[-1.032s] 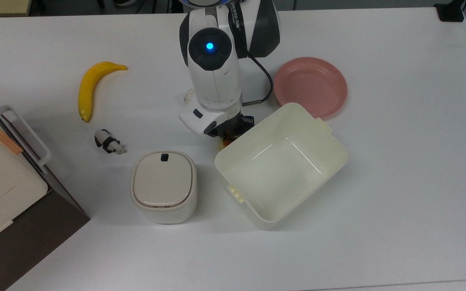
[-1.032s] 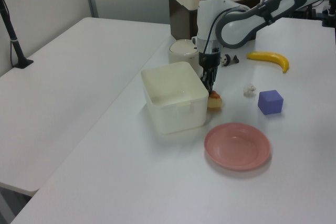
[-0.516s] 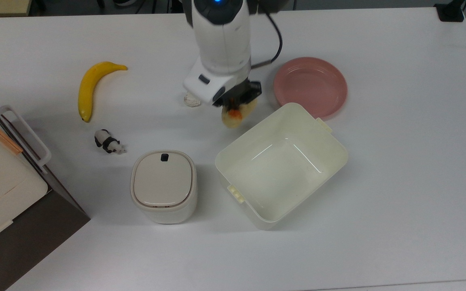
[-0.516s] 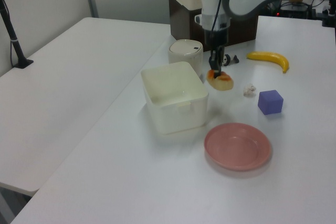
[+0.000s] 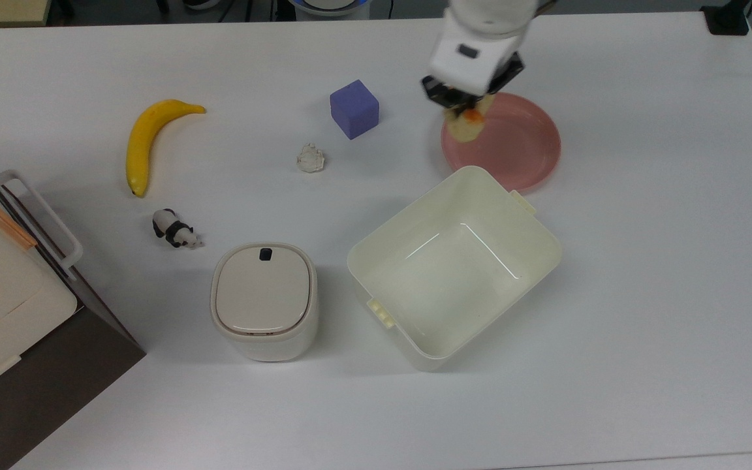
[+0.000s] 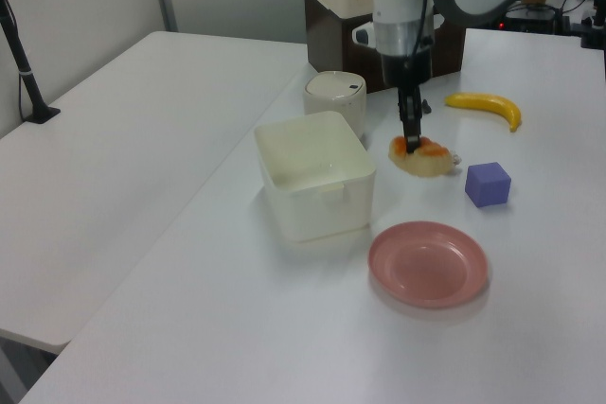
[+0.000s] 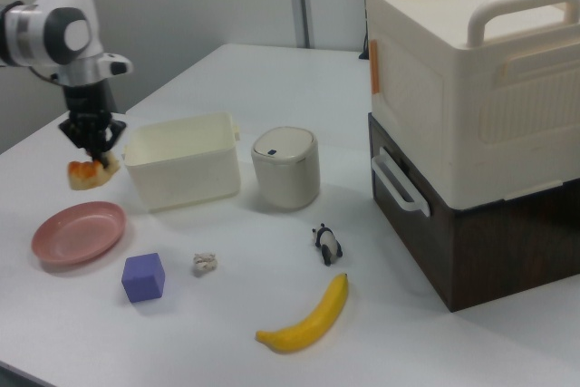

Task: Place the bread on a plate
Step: 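Lift the bread roll and carry it over the pink plate, then lower the bread roll onto the pink plate and open the gripper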

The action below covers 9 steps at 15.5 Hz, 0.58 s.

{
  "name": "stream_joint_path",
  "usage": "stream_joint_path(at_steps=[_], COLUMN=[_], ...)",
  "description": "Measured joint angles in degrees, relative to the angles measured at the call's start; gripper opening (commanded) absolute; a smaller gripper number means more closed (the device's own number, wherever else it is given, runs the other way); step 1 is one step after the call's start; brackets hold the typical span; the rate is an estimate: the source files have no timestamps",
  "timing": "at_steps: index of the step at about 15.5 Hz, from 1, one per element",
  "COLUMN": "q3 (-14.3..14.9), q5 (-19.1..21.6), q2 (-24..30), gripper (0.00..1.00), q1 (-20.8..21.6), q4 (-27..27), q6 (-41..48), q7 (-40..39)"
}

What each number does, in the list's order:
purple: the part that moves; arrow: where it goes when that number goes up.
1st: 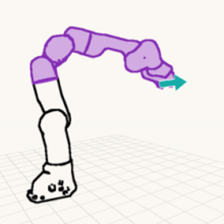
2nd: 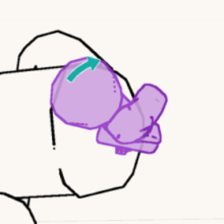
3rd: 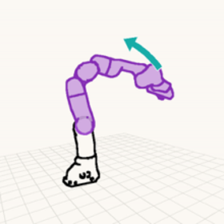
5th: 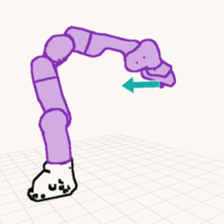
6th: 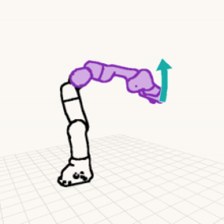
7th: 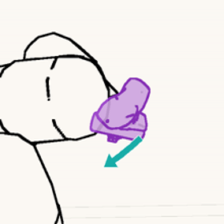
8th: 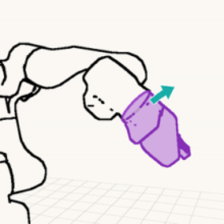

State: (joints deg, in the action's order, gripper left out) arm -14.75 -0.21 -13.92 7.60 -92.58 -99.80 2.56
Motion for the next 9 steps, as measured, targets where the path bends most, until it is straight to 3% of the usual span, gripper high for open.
stream_joint_path(at_steps=[4, 9], q3=[0.0, 0.2], q5=[0.0, -1.0], q2=[-1.2, -5.9], gripper=[0.00, 0.00], q1=[4.9, 7.6], q4=[-1.4, -1.5], q6=[0.0, -0.2], q7=[0.0, 0.1])
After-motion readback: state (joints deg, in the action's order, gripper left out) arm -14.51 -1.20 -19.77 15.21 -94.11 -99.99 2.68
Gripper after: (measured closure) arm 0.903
